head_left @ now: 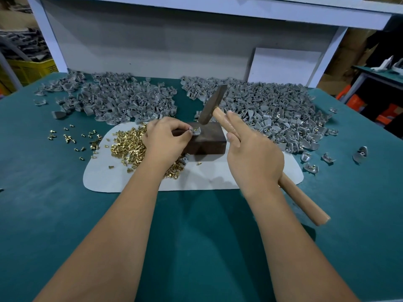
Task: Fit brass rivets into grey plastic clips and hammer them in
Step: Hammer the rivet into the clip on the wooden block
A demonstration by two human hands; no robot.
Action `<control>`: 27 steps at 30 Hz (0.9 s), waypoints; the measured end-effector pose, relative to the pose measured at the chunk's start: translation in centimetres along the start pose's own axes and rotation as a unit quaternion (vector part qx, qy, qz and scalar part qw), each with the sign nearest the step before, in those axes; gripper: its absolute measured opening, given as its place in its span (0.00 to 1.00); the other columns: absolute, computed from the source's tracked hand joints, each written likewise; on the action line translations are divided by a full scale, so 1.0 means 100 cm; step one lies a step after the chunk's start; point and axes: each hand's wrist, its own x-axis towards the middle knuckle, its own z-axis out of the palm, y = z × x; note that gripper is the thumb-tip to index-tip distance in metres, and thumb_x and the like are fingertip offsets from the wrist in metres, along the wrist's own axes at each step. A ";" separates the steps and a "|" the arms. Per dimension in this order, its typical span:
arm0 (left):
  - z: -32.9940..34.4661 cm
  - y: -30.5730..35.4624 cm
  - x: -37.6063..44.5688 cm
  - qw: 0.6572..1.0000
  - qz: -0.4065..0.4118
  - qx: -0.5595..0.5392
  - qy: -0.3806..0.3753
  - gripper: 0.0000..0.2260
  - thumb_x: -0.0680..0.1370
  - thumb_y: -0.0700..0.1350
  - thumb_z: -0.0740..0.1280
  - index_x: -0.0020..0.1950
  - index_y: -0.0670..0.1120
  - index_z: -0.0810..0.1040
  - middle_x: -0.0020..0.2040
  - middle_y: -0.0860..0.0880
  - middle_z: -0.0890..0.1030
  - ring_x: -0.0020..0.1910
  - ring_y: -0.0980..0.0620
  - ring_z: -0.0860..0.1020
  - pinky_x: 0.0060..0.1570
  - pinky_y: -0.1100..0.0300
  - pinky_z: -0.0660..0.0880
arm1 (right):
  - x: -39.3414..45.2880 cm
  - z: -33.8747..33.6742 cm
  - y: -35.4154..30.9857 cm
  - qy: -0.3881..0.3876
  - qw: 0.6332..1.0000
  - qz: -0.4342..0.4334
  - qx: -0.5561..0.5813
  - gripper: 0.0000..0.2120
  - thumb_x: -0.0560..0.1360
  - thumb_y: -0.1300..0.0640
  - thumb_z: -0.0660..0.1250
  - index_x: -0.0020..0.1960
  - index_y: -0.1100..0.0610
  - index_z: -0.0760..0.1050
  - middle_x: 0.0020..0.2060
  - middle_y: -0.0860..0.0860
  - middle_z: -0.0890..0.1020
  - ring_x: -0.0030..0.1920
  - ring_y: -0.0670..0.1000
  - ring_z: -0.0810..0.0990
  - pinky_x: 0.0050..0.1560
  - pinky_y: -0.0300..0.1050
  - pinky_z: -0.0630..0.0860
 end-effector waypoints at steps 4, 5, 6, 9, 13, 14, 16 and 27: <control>0.004 0.000 -0.003 0.999 -0.035 0.010 0.008 0.04 0.76 0.54 0.69 0.41 0.62 0.79 0.52 0.63 0.75 0.66 0.50 0.63 0.57 0.53 0.54 | -0.003 -0.001 -0.004 0.044 0.999 -0.020 -0.010 0.20 0.79 0.50 0.62 0.70 0.40 0.68 0.35 0.52 0.78 0.30 0.53 0.67 0.28 0.41 0.59; 0.004 0.000 -0.003 0.999 -0.040 0.006 0.004 0.04 0.75 0.54 0.69 0.41 0.62 0.79 0.52 0.64 0.74 0.66 0.50 0.62 0.56 0.53 0.53 | -0.004 -0.002 -0.005 0.056 0.998 -0.029 -0.008 0.19 0.78 0.51 0.63 0.69 0.42 0.70 0.34 0.52 0.78 0.29 0.53 0.67 0.27 0.40 0.58; 0.004 0.000 -0.003 0.999 -0.043 0.003 0.000 0.04 0.75 0.54 0.70 0.40 0.62 0.79 0.52 0.64 0.75 0.67 0.51 0.62 0.57 0.52 0.52 | -0.004 -0.002 -0.006 0.063 0.997 -0.037 -0.015 0.19 0.78 0.52 0.64 0.68 0.43 0.71 0.33 0.52 0.77 0.29 0.53 0.67 0.27 0.40 0.57; 0.004 0.000 -0.002 0.999 -0.043 0.009 0.000 0.05 0.75 0.55 0.70 0.40 0.63 0.78 0.51 0.64 0.75 0.68 0.50 0.61 0.60 0.50 0.53 | -0.005 0.000 -0.008 0.020 0.997 -0.044 -0.063 0.20 0.79 0.51 0.61 0.70 0.40 0.68 0.36 0.52 0.77 0.30 0.53 0.63 0.27 0.42 0.51; 0.005 -0.001 -0.002 0.999 -0.044 0.005 0.000 0.03 0.75 0.55 0.70 0.41 0.62 0.80 0.52 0.64 0.76 0.68 0.52 0.61 0.64 0.46 0.53 | -0.006 0.000 -0.016 0.041 0.998 -0.028 -0.038 0.21 0.78 0.53 0.62 0.70 0.42 0.69 0.32 0.50 0.70 0.29 0.52 0.63 0.27 0.40 0.50; 0.005 -0.001 -0.002 0.999 -0.045 0.004 0.000 0.03 0.75 0.55 0.70 0.41 0.62 0.80 0.52 0.65 0.76 0.68 0.52 0.61 0.64 0.46 0.53 | -0.006 0.000 -0.017 0.047 0.998 -0.031 -0.038 0.20 0.78 0.53 0.63 0.70 0.42 0.69 0.32 0.51 0.72 0.29 0.52 0.63 0.27 0.40 0.51; 0.004 -0.001 -0.002 0.999 -0.041 0.010 0.003 0.03 0.75 0.55 0.70 0.42 0.62 0.79 0.53 0.64 0.76 0.68 0.51 0.61 0.62 0.47 0.53 | -0.006 0.002 -0.015 0.015 0.998 -0.036 -0.058 0.21 0.79 0.52 0.60 0.71 0.40 0.66 0.36 0.52 0.77 0.31 0.53 0.64 0.27 0.42 0.51; 0.005 0.001 -0.003 0.999 -0.046 0.007 0.008 0.04 0.75 0.55 0.71 0.40 0.62 0.79 0.51 0.65 0.76 0.68 0.52 0.61 0.58 0.50 0.52 | -0.009 -0.002 -0.020 0.037 0.999 -0.021 -0.030 0.21 0.78 0.54 0.63 0.70 0.42 0.69 0.32 0.51 0.71 0.29 0.52 0.61 0.27 0.38 0.46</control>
